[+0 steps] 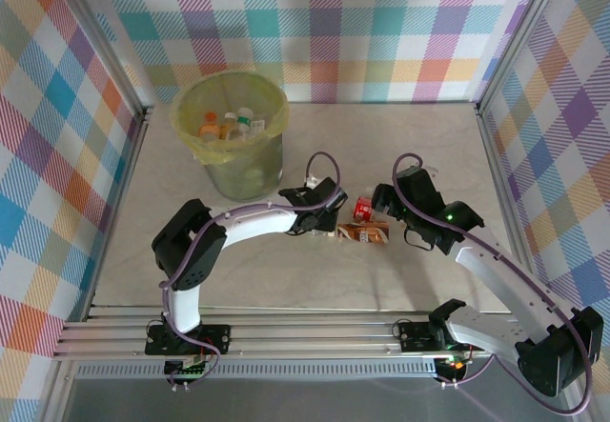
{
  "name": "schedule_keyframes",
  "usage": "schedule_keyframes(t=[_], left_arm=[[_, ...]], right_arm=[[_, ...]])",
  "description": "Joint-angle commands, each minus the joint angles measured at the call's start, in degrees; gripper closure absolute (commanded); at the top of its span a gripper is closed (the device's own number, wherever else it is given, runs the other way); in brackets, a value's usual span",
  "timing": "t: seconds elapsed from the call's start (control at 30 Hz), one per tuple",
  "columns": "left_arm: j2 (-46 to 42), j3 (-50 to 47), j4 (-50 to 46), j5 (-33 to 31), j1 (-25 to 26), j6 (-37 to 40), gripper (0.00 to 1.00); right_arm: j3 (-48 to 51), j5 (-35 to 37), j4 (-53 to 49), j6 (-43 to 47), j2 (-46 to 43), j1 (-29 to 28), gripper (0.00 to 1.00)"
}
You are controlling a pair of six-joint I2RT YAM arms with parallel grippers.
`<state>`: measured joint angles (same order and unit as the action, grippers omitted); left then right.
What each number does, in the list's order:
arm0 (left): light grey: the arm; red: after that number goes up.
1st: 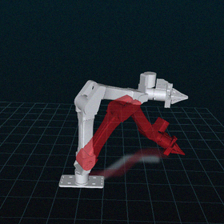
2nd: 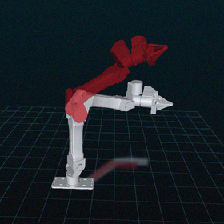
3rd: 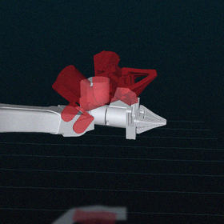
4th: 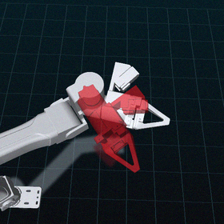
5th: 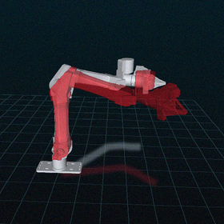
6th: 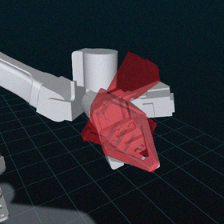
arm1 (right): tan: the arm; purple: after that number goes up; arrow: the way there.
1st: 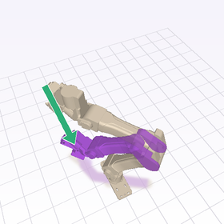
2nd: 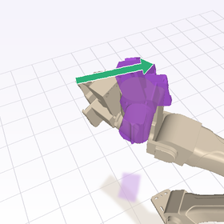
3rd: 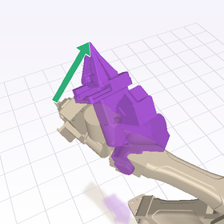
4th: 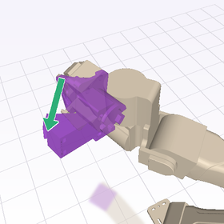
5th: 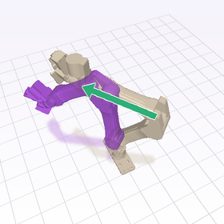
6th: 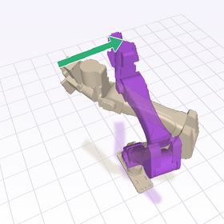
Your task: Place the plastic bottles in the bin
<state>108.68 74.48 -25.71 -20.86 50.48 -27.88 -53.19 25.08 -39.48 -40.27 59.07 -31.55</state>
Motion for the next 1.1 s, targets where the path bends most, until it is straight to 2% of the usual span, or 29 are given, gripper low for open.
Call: schedule_keyframes(t=[0.0,0.47,0.67,0.87,1.07], left_arm=[[1.39,1.52,1.18,1.18,-1.14,-1.40,0.15],[2.98,0.22,1.05,0.05,-2.24,-2.19,0.33],[3.03,-0.02,1.03,-0.08,-2.47,-2.29,0.47],[0.18,0.24,-0.20,-1.09,-2.43,-1.00,0.50],[-7.85,2.47,-3.61,-0.80,-1.93,2.66,0.50]], right_arm=[[0.63,0.45,1.12,0.02,-0.25,0.24,0.01],[0.57,-0.84,1.60,0.47,0.67,0.26,0.00],[0.45,-1.15,1.81,0.54,1.04,0.26,0.00],[0.19,-1.17,1.69,0.89,0.96,0.26,0.00],[-0.12,-1.09,1.19,1.66,0.96,0.26,0.00]])
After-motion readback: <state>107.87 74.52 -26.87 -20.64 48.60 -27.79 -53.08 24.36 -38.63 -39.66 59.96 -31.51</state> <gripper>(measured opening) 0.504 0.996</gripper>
